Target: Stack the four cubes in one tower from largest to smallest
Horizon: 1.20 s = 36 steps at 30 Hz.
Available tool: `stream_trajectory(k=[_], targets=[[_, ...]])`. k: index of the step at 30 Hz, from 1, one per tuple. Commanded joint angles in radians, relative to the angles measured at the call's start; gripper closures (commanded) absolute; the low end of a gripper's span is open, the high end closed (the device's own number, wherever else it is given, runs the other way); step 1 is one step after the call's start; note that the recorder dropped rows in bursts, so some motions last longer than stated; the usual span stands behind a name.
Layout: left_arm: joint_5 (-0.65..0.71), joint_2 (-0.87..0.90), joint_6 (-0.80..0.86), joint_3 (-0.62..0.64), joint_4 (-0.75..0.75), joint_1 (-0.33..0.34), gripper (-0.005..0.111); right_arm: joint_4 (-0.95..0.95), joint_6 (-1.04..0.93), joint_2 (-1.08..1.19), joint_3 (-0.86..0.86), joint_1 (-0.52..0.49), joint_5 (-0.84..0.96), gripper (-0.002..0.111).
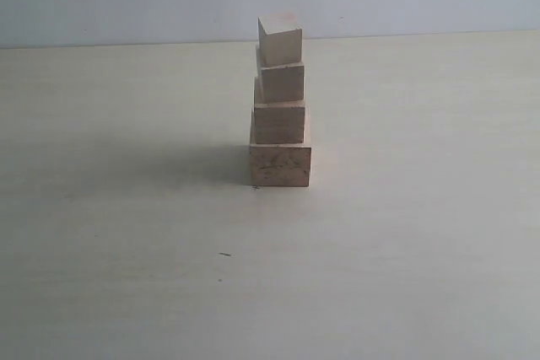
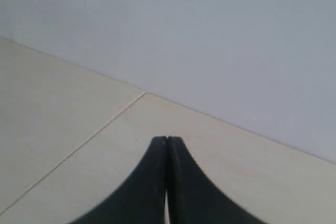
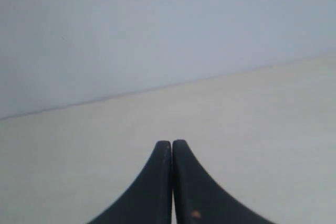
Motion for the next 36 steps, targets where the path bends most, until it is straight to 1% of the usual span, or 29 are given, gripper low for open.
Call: stream_trajectory(k=[1, 5, 8, 11, 12, 13, 14, 16, 19, 21, 23, 24, 26, 27, 29, 31, 33, 36], targets=[[0.012, -0.258, 0.240, 0.027, -0.052, 0.007, 0.107, -0.008, -0.138, -0.223, 0.114, 0.078, -0.106, 0.108], [-0.052, -0.456, 0.354, 0.027, -0.112, 0.004, 0.107, -0.008, -0.146, -0.362, 0.216, 0.138, -0.090, 0.108], [-0.060, -0.552, 0.493, 0.029, -0.285, 0.004, 0.107, -0.008, -0.146, -0.496, 0.291, 0.170, -0.112, 0.108], [-0.029, -0.612, 0.672, 0.059, -0.512, 0.004, 0.107, -0.008, -0.140, -0.645, 0.371, 0.180, -0.134, 0.108], [-0.012, -0.626, 0.752, 0.071, -0.615, 0.004, 0.107, -0.008, -0.138, -0.699, 0.402, 0.180, -0.132, 0.108], [0.001, -0.638, 0.802, 0.081, -0.678, 0.004, 0.107, -0.008, -0.138, -0.740, 0.429, 0.180, -0.127, 0.108], [-0.017, -0.642, 0.824, 0.086, -0.729, 0.004, 0.107, -0.008, -0.138, -0.789, 0.464, 0.180, -0.122, 0.108], [-0.043, -0.642, 0.849, 0.095, -0.748, 0.004, 0.107, -0.008, -0.138, -0.870, 0.535, 0.180, -0.100, 0.108], [-0.076, -0.642, 0.849, 0.118, -0.725, 0.004, 0.107, -0.008, -0.104, -0.933, 0.631, 0.180, -0.102, 0.108], [-0.129, -0.642, 0.837, 0.151, -0.710, 0.004, 0.107, 0.026, -0.093, -0.941, 0.661, 0.180, -0.195, 0.108], [-0.252, -0.642, 0.795, 0.192, -0.698, 0.004, 0.107, -0.007, -0.154, -0.929, 0.682, 0.180, -0.263, 0.108], [-0.325, -0.642, 0.756, 0.222, -0.698, 0.004, 0.107, -0.031, -0.197, -0.918, 0.689, 0.180, -0.275, 0.108], [-0.420, -0.642, 0.725, 0.293, -0.698, 0.004, 0.107, -0.050, -0.268, -0.885, 0.709, 0.180, -0.274, 0.108], [-0.431, -0.642, 0.725, 0.331, -0.691, 0.004, 0.107, -0.048, -0.270, -0.868, 0.721, 0.180, -0.263, 0.108], [-0.390, -0.642, 0.723, 0.397, -0.693, 0.004, 0.107, -0.032, -0.263, -0.827, 0.739, 0.180, -0.243, 0.108], [-0.382, -0.642, 0.651, 0.442, -0.722, 0.004, 0.107, -0.015, -0.233, -0.812, 0.741, 0.180, -0.198, 0.108], [-0.424, -0.642, 0.553, 0.449, -0.741, 0.004, 0.107, -0.002, -0.188, -0.810, 0.741, 0.180, -0.166, 0.108], [-0.459, -0.642, 0.549, 0.449, -0.743, 0.004, 0.107, 0.013, -0.144, -0.810, 0.741, 0.180, -0.152, 0.108]])
